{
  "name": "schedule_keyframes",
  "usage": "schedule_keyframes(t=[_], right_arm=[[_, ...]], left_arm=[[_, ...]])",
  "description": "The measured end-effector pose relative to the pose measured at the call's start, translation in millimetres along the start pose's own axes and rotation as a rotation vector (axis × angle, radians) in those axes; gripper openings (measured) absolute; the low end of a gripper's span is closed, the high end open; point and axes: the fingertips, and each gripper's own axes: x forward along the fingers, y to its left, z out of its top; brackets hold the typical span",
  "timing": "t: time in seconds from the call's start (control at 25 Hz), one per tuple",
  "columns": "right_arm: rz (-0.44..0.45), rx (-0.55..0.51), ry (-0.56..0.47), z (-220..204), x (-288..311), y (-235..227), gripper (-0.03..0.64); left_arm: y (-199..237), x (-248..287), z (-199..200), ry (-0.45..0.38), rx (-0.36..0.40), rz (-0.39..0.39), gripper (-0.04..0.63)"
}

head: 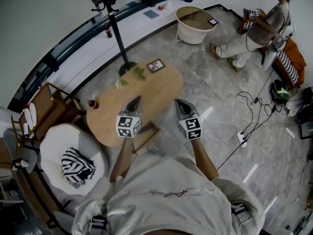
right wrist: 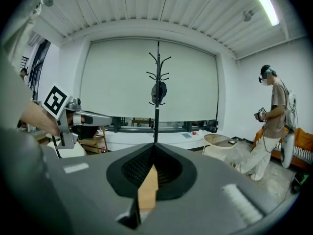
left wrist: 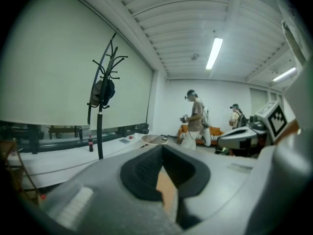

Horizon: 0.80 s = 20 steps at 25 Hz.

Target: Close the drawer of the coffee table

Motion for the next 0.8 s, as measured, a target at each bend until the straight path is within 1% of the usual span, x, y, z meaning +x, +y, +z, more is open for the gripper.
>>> schedule_keyframes(t=[0.24, 0.44, 0.52, 0.64, 0.8], right_arm=[[0.04, -0.029, 0.013, 16, 36, 17, 0.005], [0.095, -0.048, 0.008, 29, 64, 37, 0.005], [0.129, -0.064, 0.007, 33, 77, 49, 0.005], [0.192, -0.09, -0.007, 41, 95, 70, 0.005], [0.289, -0.114, -0.033, 50, 111, 95, 0.005]], left_arm=[[44, -8, 4, -0.018, -0.018, 0.053, -0.002], [79, -30, -1, -0.016, -0.035, 0.127, -0.002], [94, -45, -5, -0.017, -0.043, 0.169, -0.002], [118, -72, -11, -0.021, -0.06, 0.255, -0.002], [134, -107, -15, -0.023, -0.077, 0.367, -0.002]])
